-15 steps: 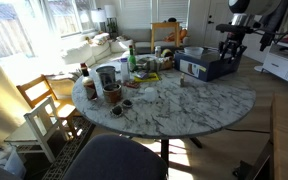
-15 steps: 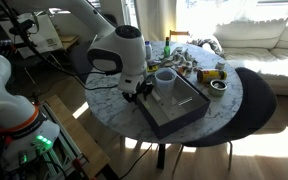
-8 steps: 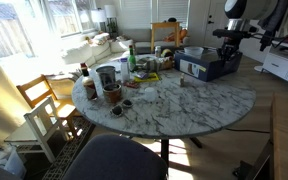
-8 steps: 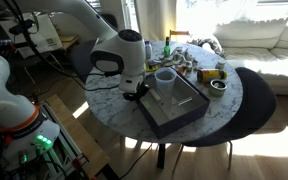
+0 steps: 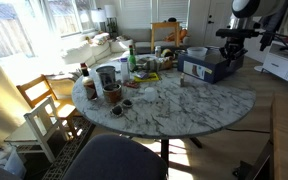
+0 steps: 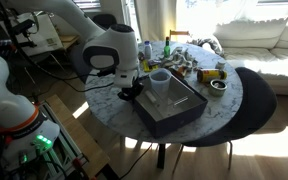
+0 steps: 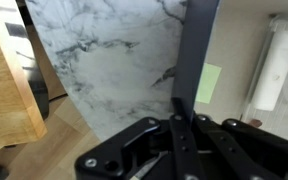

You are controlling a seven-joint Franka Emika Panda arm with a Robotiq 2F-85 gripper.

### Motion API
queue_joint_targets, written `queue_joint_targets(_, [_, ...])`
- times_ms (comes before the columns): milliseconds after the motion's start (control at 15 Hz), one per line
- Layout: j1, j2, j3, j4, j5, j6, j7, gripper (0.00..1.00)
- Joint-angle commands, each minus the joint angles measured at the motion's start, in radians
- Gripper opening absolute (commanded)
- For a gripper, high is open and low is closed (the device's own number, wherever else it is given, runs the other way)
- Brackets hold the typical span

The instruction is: Move the blue box to the left

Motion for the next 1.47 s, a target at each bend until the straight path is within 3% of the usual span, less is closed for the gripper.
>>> queue_joint_targets(0, [0.0,-0.138,-0.013,-0.112,-0.156,-0.017,0.086,0.01])
queue_joint_targets(200, [-0.022,-0.22,0.006,-0.167,-0.202,-0.056,0.084,0.01])
queue_joint_targets(400, [-0.038,-0.304,0.013,-0.203,-0.179,-0.151,0.026,0.01])
queue_joint_targets(467, [-0.033,-0.297,0.009,-0.157,-0.141,-0.208,-0.014,0.01])
queue_joint_targets(533, [-0.037,-0.226,0.024,-0.154,-0.151,-0.129,0.035,0.02])
queue_joint_targets(1067, [-0.046,-0.274,0.028,-0.152,-0.146,-0.185,0.01,0.01])
queue_joint_targets(1400, [-0.016,-0.273,0.089,-0.153,-0.162,-0.234,0.021,0.01])
